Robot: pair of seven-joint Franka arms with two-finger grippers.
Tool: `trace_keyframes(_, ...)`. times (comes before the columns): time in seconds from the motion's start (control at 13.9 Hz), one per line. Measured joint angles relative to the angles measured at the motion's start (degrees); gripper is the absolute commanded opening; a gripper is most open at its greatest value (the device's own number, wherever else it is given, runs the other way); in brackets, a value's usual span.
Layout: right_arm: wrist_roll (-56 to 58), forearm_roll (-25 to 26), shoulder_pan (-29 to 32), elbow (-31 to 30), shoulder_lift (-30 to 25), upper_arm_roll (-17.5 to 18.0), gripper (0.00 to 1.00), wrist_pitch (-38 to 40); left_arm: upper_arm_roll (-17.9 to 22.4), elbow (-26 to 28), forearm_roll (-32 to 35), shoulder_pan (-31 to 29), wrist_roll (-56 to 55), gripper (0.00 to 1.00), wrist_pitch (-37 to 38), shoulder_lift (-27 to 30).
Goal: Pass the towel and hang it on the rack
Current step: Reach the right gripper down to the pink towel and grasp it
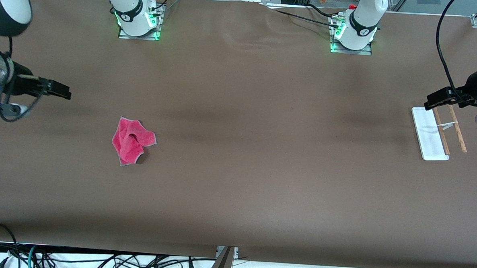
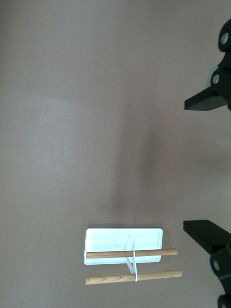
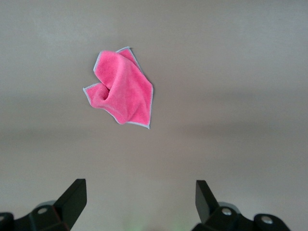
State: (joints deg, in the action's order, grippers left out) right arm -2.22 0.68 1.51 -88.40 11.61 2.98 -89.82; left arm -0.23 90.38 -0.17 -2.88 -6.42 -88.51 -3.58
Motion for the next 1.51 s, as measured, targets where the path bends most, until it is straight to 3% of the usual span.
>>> trace_keyframes(0.72,-0.2,0.0,-3.7,0.0,16.6,0.0,1.0,-18.2,0.0,-0.1,0.0,0.0,0.0,1.0,0.0,-0.5)
trace_keyframes(1.08,-0.2,0.0,-3.8,0.1,23.2,-0.1,1.0,-22.9,0.0,-0.1,0.0,0.0,0.0,1.0,0.0,-0.5)
trace_keyframes(1.51,-0.3,0.0,-5.2,0.0,27.3,0.0,0.97,-23.8,0.1,-2.5,0.0,-0.1,0.0,1.0,0.0,-1.7)
